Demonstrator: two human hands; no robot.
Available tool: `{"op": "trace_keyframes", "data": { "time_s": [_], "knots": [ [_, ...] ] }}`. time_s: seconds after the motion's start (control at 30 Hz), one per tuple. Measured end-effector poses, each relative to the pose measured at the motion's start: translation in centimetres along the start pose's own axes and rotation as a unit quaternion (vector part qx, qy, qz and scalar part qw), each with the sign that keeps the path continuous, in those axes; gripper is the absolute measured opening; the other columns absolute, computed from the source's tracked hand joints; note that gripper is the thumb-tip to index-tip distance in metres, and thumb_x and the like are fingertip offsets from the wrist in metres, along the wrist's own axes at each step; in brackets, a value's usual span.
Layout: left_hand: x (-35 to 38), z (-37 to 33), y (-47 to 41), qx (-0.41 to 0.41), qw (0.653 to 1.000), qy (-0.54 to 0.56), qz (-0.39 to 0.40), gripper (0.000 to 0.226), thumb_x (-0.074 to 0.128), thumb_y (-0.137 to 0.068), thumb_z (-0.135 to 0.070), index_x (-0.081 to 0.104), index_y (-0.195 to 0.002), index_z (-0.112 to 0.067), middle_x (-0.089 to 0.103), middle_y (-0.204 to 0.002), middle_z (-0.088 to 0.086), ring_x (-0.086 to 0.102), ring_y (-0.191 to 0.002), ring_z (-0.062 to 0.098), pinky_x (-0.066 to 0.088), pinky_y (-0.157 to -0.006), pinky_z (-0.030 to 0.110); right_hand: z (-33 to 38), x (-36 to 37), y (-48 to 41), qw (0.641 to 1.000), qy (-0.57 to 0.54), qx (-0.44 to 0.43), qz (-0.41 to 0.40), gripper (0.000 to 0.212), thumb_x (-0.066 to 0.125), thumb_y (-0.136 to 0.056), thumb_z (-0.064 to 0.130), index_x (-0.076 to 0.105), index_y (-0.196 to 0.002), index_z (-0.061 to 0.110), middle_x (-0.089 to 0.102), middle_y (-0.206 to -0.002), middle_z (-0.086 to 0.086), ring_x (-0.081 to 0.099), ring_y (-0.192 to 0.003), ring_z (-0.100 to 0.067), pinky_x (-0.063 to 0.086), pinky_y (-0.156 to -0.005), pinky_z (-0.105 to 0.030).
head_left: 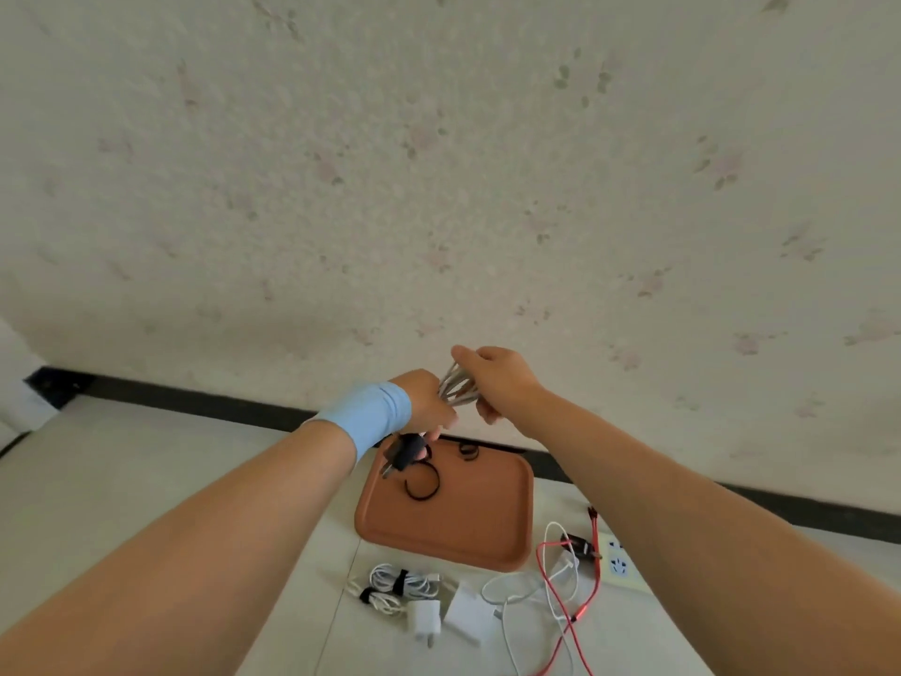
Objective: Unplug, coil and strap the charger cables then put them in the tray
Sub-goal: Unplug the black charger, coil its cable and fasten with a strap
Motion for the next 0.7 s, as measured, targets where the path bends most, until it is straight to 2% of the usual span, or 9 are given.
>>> {"op": "trace_keyframes", "data": {
  "time_s": [0.07,0.17,0.3,0.43,0.47,0.53,0.6,0.67,0.7],
  "knots": [
    [-0.6,2.0,-1.4,-0.006,0.998,-0.062,-0.006,0.021,0.061,-0.086,-0.019,0.062,-0.067,-0.01,0.064,-0.065,0.004,0.06,-0.055,0.023,0.054,-0.066,0.03,-1.6,1.1,-1.6,0.999,0.022,0.029,0.039,0.047,0.042,-0.102,0.054,0.064,-0.099,0.013,0.069,-0.082,-0.006,0.059,-0.053,-0.021,0.05,-0.054,-0.031],
    [-1.2,5.3,-3.3,-0.023,0.99,-0.143,-0.006,0.027,0.066,-0.082,-0.027,0.057,-0.059,-0.016,0.053,-0.06,0.0,0.047,-0.052,0.018,0.042,-0.056,0.024,-5.0,2.4,-4.5,0.99,0.126,0.032,0.055,0.043,0.047,-0.104,0.037,0.068,-0.112,0.001,0.073,-0.102,-0.014,0.064,-0.07,-0.025,0.058,-0.07,-0.037],
    [-0.7,8.7,-6.4,-0.037,0.989,-0.14,-0.003,0.034,0.068,-0.086,-0.031,0.052,-0.059,-0.017,0.048,-0.06,0.0,0.043,-0.051,0.017,0.036,-0.051,0.024,-9.5,5.5,-7.2,0.933,0.338,-0.015,0.125,0.029,0.051,-0.101,0.02,0.075,-0.113,0.008,0.072,-0.119,-0.009,0.067,-0.106,-0.027,0.054,-0.091,-0.036],
    [1.6,10.5,-9.4,-0.054,0.99,-0.131,0.027,0.03,0.064,-0.089,-0.035,0.07,-0.067,-0.016,0.065,-0.067,-0.003,0.058,-0.061,0.018,0.052,-0.068,0.028,-14.8,8.9,-10.1,0.875,0.449,-0.055,0.173,0.029,0.059,-0.094,0.007,0.074,-0.116,0.019,0.067,-0.125,-0.002,0.066,-0.108,-0.024,0.055,-0.092,-0.036],
    [2.3,10.8,-10.1,-0.058,0.989,-0.134,0.034,0.032,0.063,-0.09,-0.035,0.068,-0.066,-0.014,0.065,-0.066,-0.003,0.057,-0.059,0.017,0.051,-0.065,0.027,-15.9,9.5,-10.9,0.865,0.466,-0.07,0.171,0.027,0.062,-0.092,0.006,0.075,-0.112,0.02,0.067,-0.125,-0.002,0.066,-0.105,-0.023,0.057,-0.089,-0.036],
    [3.6,10.9,-11.0,-0.06,0.986,-0.144,0.052,0.035,0.062,-0.091,-0.034,0.064,-0.062,-0.015,0.063,-0.063,-0.003,0.054,-0.054,0.015,0.046,-0.058,0.025,-18.0,10.5,-11.9,0.828,0.524,-0.074,0.184,0.013,0.062,-0.091,0.005,0.071,-0.093,0.016,0.062,-0.121,-0.005,0.061,-0.099,-0.025,0.056,-0.083,-0.036],
    [4.2,11.0,-11.7,-0.06,0.986,-0.145,0.058,0.037,0.061,-0.092,-0.036,0.063,-0.061,-0.016,0.063,-0.063,-0.003,0.054,-0.054,0.014,0.045,-0.058,0.025,-19.8,11.4,-12.6,0.789,0.575,-0.061,0.206,0.014,0.06,-0.089,0.006,0.058,-0.078,0.015,0.055,-0.118,-0.009,0.053,-0.102,-0.027,0.053,-0.085,-0.038],
    [4.1,11.3,-12.2,-0.064,0.988,-0.132,0.044,0.035,0.061,-0.092,-0.036,0.063,-0.064,-0.015,0.063,-0.064,-0.002,0.055,-0.055,0.015,0.046,-0.058,0.026,-20.8,11.7,-12.7,0.772,0.595,-0.043,0.22,0.009,0.061,-0.085,0.004,0.063,-0.091,0.012,0.054,-0.121,-0.011,0.052,-0.11,-0.03,0.053,-0.091,-0.04],
    [3.9,11.5,-12.4,-0.068,0.99,-0.121,0.036,0.033,0.061,-0.092,-0.035,0.062,-0.066,-0.015,0.064,-0.065,-0.001,0.057,-0.057,0.017,0.048,-0.061,0.027,-20.8,11.7,-12.5,0.772,0.594,-0.05,0.22,0.016,0.062,-0.084,0.002,0.065,-0.099,0.009,0.051,-0.122,-0.011,0.052,-0.112,-0.031,0.051,-0.092,-0.039]
  ]
}}
Point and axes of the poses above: each hand's wrist, its own y-axis away from the middle knuckle, its own x-axis out of the palm, z = x × y, the point moved 8 cm from there along -y, towards the middle knuckle
